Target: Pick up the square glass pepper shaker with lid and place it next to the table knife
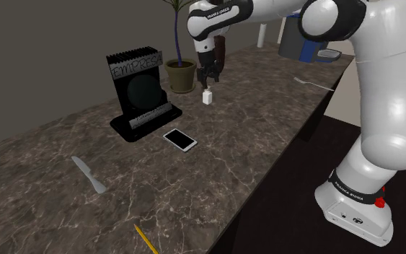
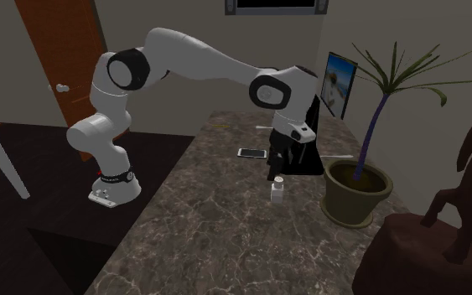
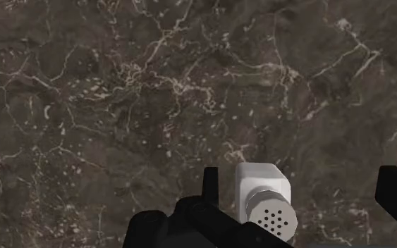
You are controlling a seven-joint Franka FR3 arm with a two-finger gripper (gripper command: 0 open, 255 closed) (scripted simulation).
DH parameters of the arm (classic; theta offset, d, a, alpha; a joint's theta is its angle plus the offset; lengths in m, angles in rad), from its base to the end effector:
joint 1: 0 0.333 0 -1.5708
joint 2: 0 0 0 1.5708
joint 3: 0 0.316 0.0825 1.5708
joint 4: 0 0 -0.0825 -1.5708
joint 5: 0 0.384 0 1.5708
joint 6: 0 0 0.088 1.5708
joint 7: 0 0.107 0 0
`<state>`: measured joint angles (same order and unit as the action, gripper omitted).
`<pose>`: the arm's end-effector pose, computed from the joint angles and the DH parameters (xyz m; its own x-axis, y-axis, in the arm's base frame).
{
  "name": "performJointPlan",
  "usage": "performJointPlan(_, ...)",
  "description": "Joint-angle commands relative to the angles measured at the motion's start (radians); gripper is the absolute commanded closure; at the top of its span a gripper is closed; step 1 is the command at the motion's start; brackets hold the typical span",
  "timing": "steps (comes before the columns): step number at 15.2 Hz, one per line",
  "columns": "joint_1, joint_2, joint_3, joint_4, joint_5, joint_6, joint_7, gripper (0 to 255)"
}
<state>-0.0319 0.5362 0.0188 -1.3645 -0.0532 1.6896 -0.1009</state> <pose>0.6859 -0.0165 0.3932 0.9726 0.0936 -0.2126 0.1000 -0.9948 0.0194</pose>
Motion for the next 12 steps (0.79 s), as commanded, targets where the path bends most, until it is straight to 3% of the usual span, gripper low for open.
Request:
performJointPlan(1, 0.000, 0.115, -0.001, 0.157, 0.003, -0.045, 0.002, 0)
performJointPlan(3, -0.001, 0.246, -0.003, 0.354, 0.007, -0.113, 0.000, 0)
performJointPlan(4, -0.001, 0.274, -0.003, 0.397, 0.007, -0.130, -0.001, 0)
performJointPlan(12, -0.005, 0.238, -0.003, 0.237, 0.006, -0.004, 0.002, 0)
